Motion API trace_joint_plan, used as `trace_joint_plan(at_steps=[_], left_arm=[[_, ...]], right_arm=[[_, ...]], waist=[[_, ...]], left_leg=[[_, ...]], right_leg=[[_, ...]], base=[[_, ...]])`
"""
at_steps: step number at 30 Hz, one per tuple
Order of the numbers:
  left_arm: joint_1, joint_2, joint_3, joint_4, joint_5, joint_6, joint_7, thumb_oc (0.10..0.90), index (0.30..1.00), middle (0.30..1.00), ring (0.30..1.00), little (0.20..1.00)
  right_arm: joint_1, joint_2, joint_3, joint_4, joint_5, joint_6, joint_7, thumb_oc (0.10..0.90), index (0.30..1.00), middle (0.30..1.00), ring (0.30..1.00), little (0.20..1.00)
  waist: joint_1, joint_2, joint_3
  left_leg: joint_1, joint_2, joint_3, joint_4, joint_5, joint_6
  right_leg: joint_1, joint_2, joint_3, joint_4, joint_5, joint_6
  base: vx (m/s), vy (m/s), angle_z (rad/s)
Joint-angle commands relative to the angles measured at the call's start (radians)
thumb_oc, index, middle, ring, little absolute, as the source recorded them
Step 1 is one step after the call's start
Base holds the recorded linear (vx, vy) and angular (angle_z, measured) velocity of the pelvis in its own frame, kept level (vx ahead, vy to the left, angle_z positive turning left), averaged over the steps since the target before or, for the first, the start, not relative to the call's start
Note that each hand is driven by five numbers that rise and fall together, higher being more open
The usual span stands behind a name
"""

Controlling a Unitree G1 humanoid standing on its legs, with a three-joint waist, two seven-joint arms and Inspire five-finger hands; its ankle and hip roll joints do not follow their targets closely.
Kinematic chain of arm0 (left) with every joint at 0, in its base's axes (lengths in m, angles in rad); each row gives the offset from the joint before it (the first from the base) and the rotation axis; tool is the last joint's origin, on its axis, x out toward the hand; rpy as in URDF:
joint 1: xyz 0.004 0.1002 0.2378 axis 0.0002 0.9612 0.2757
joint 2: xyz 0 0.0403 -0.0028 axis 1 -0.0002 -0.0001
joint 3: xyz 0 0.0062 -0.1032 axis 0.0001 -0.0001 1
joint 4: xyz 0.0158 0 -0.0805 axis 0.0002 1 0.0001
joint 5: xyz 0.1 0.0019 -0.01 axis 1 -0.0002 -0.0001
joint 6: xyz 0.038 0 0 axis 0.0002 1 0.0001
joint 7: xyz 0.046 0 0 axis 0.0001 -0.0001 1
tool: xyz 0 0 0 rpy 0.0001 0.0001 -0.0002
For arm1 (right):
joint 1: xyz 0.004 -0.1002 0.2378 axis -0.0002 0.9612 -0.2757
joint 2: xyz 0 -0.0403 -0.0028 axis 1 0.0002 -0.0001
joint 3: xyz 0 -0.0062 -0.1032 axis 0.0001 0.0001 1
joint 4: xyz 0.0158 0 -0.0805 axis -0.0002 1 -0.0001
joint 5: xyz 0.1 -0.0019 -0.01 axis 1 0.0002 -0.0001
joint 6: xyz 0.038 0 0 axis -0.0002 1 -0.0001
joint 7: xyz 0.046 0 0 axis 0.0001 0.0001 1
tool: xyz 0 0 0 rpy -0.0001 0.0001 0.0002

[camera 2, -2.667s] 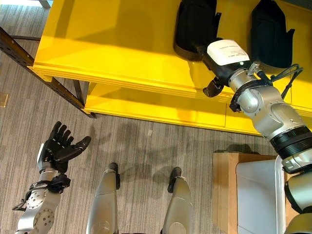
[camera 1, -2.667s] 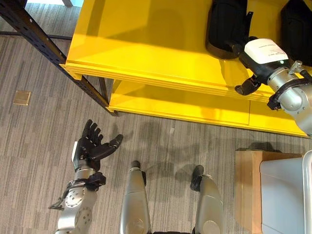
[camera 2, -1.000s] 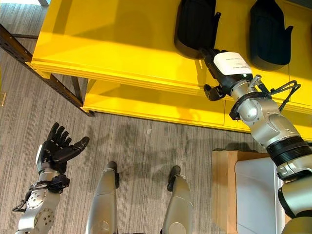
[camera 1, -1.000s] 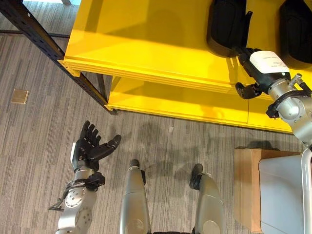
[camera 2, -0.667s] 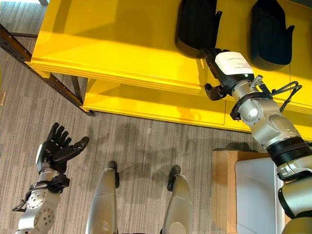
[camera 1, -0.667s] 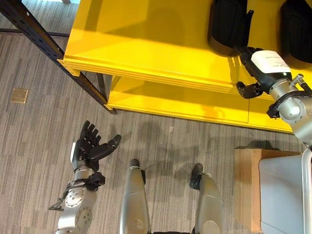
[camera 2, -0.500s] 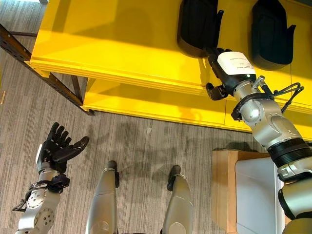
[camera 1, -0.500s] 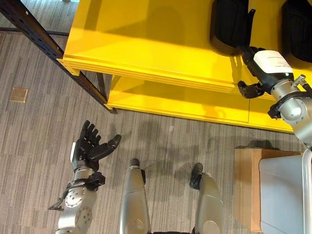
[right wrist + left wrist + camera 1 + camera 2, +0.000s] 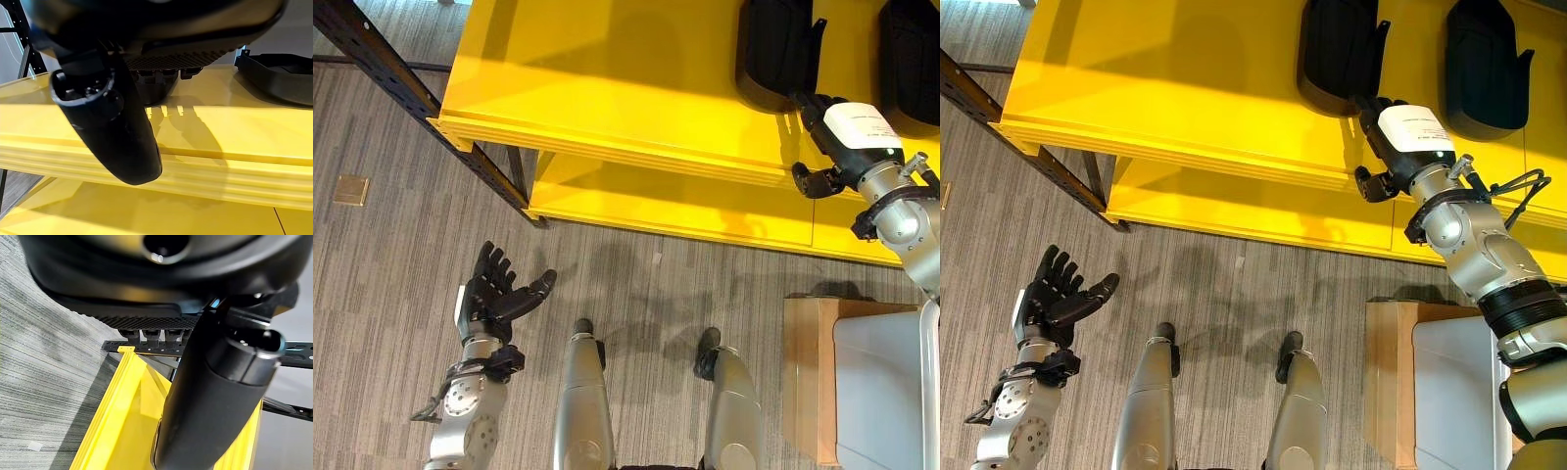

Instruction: Move parts from the plastic box to the shelf.

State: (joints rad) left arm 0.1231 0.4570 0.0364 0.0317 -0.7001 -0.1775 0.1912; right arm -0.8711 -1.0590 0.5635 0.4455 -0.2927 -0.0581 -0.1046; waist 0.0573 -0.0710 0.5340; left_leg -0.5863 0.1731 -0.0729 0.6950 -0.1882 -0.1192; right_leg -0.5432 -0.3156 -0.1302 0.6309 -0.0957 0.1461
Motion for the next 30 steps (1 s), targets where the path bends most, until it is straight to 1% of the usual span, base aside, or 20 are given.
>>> trace_joint_plan(at_steps=[1,8,13,16,20,23,25,27,28,30], left_arm=[[0.009,0.071,0.052,-0.088,0.023,-0.103,0.008,0.9,1.0,1.0,1.0,1.0],[0.009,0.07,0.061,-0.09,0.026,-0.102,0.011,0.9,1.0,1.0,1.0,1.0],[0.015,0.072,0.072,-0.096,0.029,-0.104,0.013,0.9,1.0,1.0,1.0,1.0],[0.027,0.076,0.079,-0.11,0.018,-0.101,0.009,0.9,1.0,1.0,1.0,1.0],[0.036,0.08,0.083,-0.12,0.003,-0.103,0.008,0.9,1.0,1.0,1.0,1.0],[0.039,0.08,0.078,-0.126,-0.002,-0.101,0.007,0.9,1.0,1.0,1.0,1.0],[0.041,0.08,0.074,-0.132,0.003,-0.098,0.005,0.9,1.0,1.0,1.0,1.0],[0.04,0.079,0.067,-0.141,0.006,-0.094,-0.002,0.9,1.0,1.0,1.0,1.0],[0.039,0.076,0.061,-0.145,0.012,-0.093,-0.004,0.9,1.0,1.0,1.0,1.0],[0.039,0.081,0.056,-0.147,0.017,-0.088,-0.008,0.9,1.0,1.0,1.0,1.0]], right_arm=[[-0.023,-0.017,-0.095,0.065,0.006,0.039,-0.032,0.9,1.0,1.0,1.0,1.0],[-0.031,-0.03,-0.117,0.012,0.017,0.033,-0.044,0.9,1.0,1.0,1.0,1.0],[-0.043,-0.064,-0.152,-0.065,0.032,0.018,-0.067,0.9,1.0,1.0,1.0,1.0],[-0.103,-0.122,-0.176,-0.177,0.057,-0.007,-0.097,0.9,1.0,1.0,1.0,1.0],[-0.147,-0.16,-0.198,-0.298,0.077,-0.038,-0.122,0.9,1.0,1.0,1.0,1.0],[-0.16,-0.173,-0.211,-0.358,0.072,-0.049,-0.135,0.9,1.0,1.0,1.0,1.0],[-0.13,-0.166,-0.235,-0.374,0.071,-0.051,-0.139,0.9,1.0,1.0,1.0,1.0],[-0.056,-0.154,-0.302,-0.402,0.064,-0.056,-0.151,0.9,1.0,1.0,1.0,1.0],[0.003,-0.127,-0.345,-0.407,0.061,-0.063,-0.162,0.9,1.0,1.0,1.0,1.0],[0.088,-0.105,-0.41,-0.432,0.055,-0.068,-0.163,0.9,1.0,1.0,1.0,1.0]], waist=[[0.001,-0.014,-0.014],[0.0,-0.014,-0.014],[-0.001,-0.014,-0.014],[0.001,-0.014,-0.014],[-0.001,-0.016,-0.02],[0.0,-0.016,-0.026],[-0.002,-0.016,-0.03],[-0.005,-0.018,-0.035],[-0.008,-0.018,-0.043],[-0.007,-0.02,-0.051]], left_leg=[[0.019,0.015,-0.001,-0.092,0.071,0.029],[0.02,0.015,-0.001,-0.09,0.067,0.03],[0.023,0.017,-0.001,-0.085,0.064,0.031],[0.023,0.014,-0.002,-0.077,0.061,0.031],[0.027,0.013,-0.002,-0.074,0.059,0.031],[0.027,0.01,-0.003,-0.071,0.059,0.031],[0.03,0.01,-0.005,-0.074,0.06,0.031],[0.04,0.011,-0.005,-0.083,0.062,0.032],[0.052,0.012,-0.007,-0.094,0.064,0.032],[0.074,0.012,-0.007,-0.113,0.066,0.033]], right_leg=[[0.017,0.004,0.041,0.065,-0.065,-0.026],[0.018,0.004,0.04,0.069,-0.068,-0.026],[0.019,0.004,0.045,0.071,-0.069,-0.025],[0.018,0.004,0.047,0.079,-0.071,-0.025],[0.022,0.004,0.047,0.08,-0.073,-0.024],[0.026,0.003,0.047,0.079,-0.073,-0.024],[0.031,0.004,0.046,0.074,-0.071,-0.024],[0.044,0.006,0.039,0.063,-0.067,-0.022],[0.057,0.007,0.037,0.052,-0.063,-0.019],[0.082,0.012,0.034,0.031,-0.058,-0.016]], base=[[0.0,0.0,0.0],[0.0,0.0,0.0],[0.0,0.0,0.0],[0.0,0.0,0.0],[0.0,0.0,0.0],[0.0,0.0,0.0],[0.0,0.0,0.0],[0.0,0.0,0.0],[0.0,0.0,0.0],[0.01,0.001,-0.02]])
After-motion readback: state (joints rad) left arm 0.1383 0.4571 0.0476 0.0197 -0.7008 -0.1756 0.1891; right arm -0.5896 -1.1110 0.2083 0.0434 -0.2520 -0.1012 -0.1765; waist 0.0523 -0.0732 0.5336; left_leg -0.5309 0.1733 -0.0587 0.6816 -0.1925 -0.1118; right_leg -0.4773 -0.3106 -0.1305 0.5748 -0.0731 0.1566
